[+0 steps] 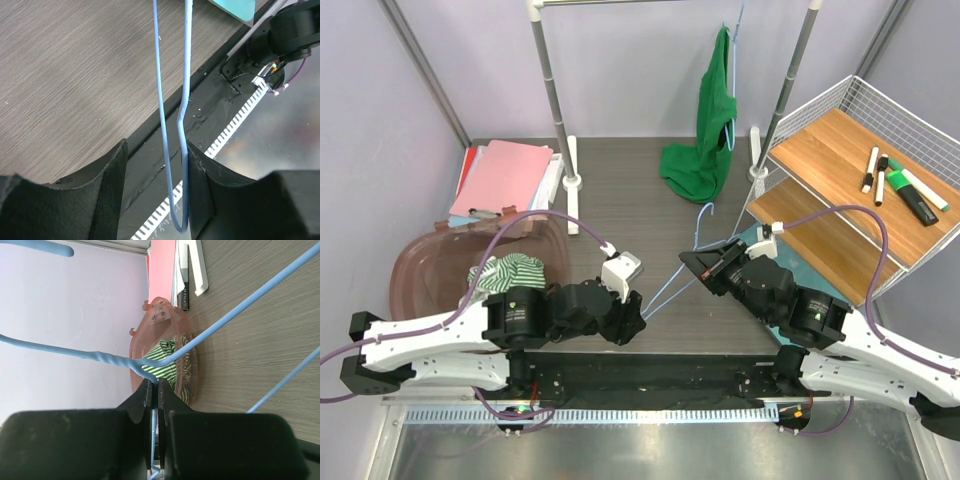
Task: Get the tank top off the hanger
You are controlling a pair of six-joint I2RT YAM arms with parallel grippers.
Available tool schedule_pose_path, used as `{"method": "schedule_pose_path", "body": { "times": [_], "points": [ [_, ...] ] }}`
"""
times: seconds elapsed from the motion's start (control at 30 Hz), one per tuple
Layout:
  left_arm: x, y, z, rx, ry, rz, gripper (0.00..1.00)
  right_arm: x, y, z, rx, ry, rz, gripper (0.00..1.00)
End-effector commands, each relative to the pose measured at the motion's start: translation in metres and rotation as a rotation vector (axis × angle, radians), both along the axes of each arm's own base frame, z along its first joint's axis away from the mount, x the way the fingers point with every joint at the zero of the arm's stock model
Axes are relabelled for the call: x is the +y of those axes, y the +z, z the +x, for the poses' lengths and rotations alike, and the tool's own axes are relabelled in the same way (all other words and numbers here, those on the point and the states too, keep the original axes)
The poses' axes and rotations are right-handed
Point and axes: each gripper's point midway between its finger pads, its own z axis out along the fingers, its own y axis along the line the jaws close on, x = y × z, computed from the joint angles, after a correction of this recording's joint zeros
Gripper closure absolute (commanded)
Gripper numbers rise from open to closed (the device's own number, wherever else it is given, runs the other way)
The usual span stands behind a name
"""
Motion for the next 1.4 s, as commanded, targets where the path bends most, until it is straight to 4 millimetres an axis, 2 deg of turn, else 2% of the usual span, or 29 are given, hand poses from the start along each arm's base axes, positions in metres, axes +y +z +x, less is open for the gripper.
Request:
{"method": "schedule_pose_path", "body": {
  "times": [0.0, 0.2, 0.33, 0.4, 0.57, 0.67, 0.7, 0.8, 0.87, 0.97, 1.03, 1.1, 1.27, 1.37],
  "points": [
    [0.0, 0.015, 0.004, -0.015, 0.037, -0.059, 0.54, -0.01, 0.013, 0.005, -0.006, -0.067, 0.078, 0.99],
    [-0.006, 0.013, -0.003, 0.012, -0.004, -0.061, 0.7, -0.01, 0.017, 0.005, -0.006, -0.068, 0.092, 0.99],
    [-0.003, 0.015, -0.005, 0.005, -0.018, -0.073, 1.0, -0.009, 0.016, 0.003, -0.006, -0.058, 0.097, 0.97],
    [-0.001, 0.021, -0.006, 0.004, -0.017, -0.097, 1.0, -0.009, 0.014, 0.002, -0.003, -0.053, 0.1, 0.96],
    [0.01, 0.027, 0.001, -0.003, 0.046, -0.13, 1.0, -0.009, 0.013, 0.0, -0.015, -0.039, 0.11, 0.78],
    [0.025, 0.024, 0.009, -0.02, 0.113, -0.112, 1.0, -0.011, 0.014, -0.003, -0.028, -0.029, 0.114, 0.53],
    [0.033, 0.023, 0.01, -0.023, 0.128, -0.088, 1.0, -0.012, 0.014, -0.003, -0.032, -0.027, 0.113, 0.39],
    [0.052, 0.027, 0.015, -0.043, 0.17, -0.065, 1.0, -0.015, 0.015, -0.008, -0.045, -0.012, 0.116, 0.16],
    [0.063, 0.034, 0.018, -0.058, 0.196, -0.072, 1.0, -0.017, 0.014, -0.011, -0.056, 0.008, 0.107, 0.06],
    [0.083, 0.038, 0.021, -0.068, 0.24, -0.049, 1.0, -0.017, 0.02, -0.02, -0.105, 0.068, 0.078, 0.0],
    [0.098, 0.035, 0.021, -0.065, 0.268, -0.016, 1.0, -0.015, 0.027, -0.025, -0.14, 0.111, 0.057, 0.0],
    [0.111, 0.041, 0.022, -0.07, 0.291, -0.031, 1.0, -0.014, 0.031, -0.032, -0.172, 0.163, 0.02, 0.0],
    [0.124, 0.061, 0.018, -0.06, 0.292, -0.165, 1.0, -0.023, 0.018, -0.041, -0.168, 0.198, -0.074, 0.0],
    [0.139, 0.068, 0.026, -0.079, 0.366, -0.171, 1.0, -0.03, 0.014, -0.046, -0.172, 0.21, -0.085, 0.0]
  ]
}}
